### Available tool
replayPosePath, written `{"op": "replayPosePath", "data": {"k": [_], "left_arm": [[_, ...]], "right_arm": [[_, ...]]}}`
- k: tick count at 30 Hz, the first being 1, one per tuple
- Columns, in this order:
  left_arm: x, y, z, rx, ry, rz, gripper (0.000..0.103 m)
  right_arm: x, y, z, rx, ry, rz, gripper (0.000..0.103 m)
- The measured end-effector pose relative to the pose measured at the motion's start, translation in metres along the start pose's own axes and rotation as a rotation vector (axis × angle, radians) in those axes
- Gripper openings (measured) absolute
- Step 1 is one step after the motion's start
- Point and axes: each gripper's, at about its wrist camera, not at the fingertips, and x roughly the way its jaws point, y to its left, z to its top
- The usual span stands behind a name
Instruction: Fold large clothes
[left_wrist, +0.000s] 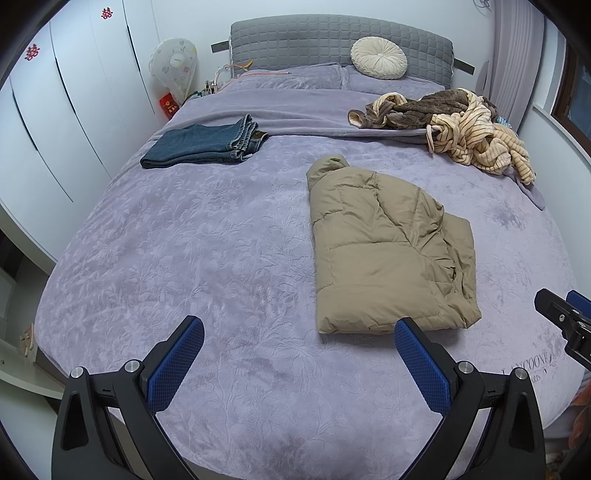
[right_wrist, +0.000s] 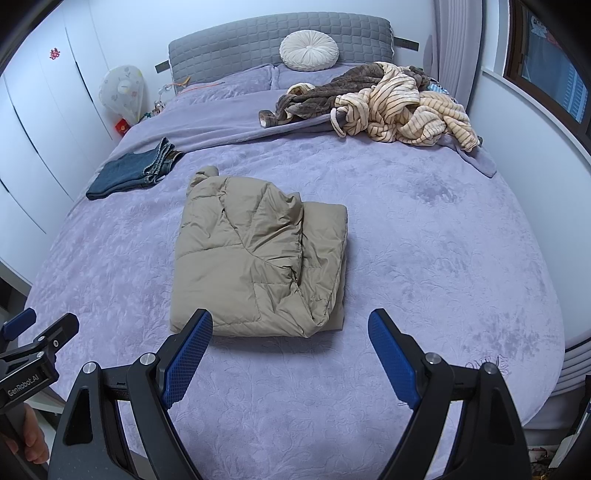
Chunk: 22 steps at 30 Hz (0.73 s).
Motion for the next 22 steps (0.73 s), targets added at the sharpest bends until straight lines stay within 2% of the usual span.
{"op": "replayPosePath", "data": {"k": [22], "left_arm": [[0.0027,0.0060,-0.0028,-0.008,0.001,-0.004,0.103]], "right_arm": [[0.0035,0.0031,-0.0003,-0.012,0.016,0.003,0.088]]}}
